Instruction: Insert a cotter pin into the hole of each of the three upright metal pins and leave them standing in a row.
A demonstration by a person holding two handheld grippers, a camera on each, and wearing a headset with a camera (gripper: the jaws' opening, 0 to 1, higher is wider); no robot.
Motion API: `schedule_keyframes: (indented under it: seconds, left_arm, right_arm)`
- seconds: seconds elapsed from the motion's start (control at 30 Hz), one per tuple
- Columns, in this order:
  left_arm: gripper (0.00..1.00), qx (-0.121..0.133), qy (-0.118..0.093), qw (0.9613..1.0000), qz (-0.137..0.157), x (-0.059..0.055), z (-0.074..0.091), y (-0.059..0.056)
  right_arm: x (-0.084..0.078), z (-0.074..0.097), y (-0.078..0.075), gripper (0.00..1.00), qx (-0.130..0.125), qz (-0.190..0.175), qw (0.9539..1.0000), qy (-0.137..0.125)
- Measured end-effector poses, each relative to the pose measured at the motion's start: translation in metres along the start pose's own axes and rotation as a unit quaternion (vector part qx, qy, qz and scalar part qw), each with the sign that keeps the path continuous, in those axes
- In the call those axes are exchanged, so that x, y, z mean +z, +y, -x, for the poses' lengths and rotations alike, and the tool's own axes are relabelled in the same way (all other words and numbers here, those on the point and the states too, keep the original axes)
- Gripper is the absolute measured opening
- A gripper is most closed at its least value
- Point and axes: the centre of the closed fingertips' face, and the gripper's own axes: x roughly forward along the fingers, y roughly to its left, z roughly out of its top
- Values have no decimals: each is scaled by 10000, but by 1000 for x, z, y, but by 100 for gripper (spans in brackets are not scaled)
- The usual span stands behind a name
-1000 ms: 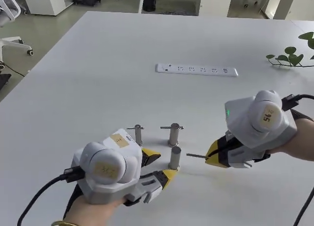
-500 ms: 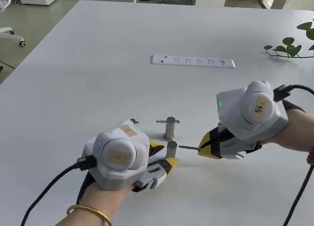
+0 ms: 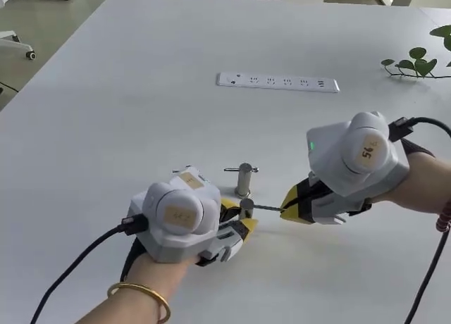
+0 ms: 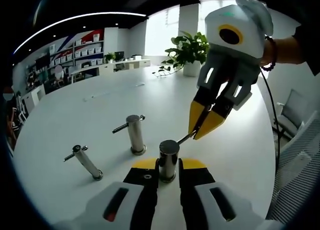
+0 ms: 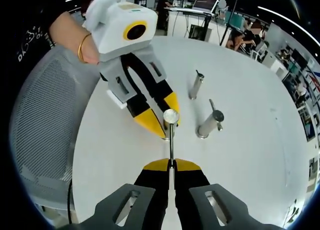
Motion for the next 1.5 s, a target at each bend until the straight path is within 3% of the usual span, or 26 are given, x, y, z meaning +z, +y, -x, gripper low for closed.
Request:
schedule_keyframes:
  seconds: [0.27, 0.37, 0.43, 0.9, 1.5]
  left_arm:
    - [12, -4, -26, 9999, 136, -2, -2, 1]
    - [12, -6, -100, 9989, 453, -3, -3, 2]
    - [13, -10, -124, 9987, 494, -4, -3, 2]
    - [13, 140, -58, 9983, 555, -11, -6, 3]
    - [13, 189, -98, 9966, 797, -14, -8, 4]
  right_arm:
    - [3, -3, 0, 0, 11, 104, 9999, 41]
    - [5, -4, -1, 0, 9, 129, 9999, 58]
    - [6, -5, -1, 0, -14, 163, 9998, 92]
    - [25, -5, 3, 0, 17, 91, 9999, 72]
    - [33, -13, 1, 0, 22, -11, 10000, -50]
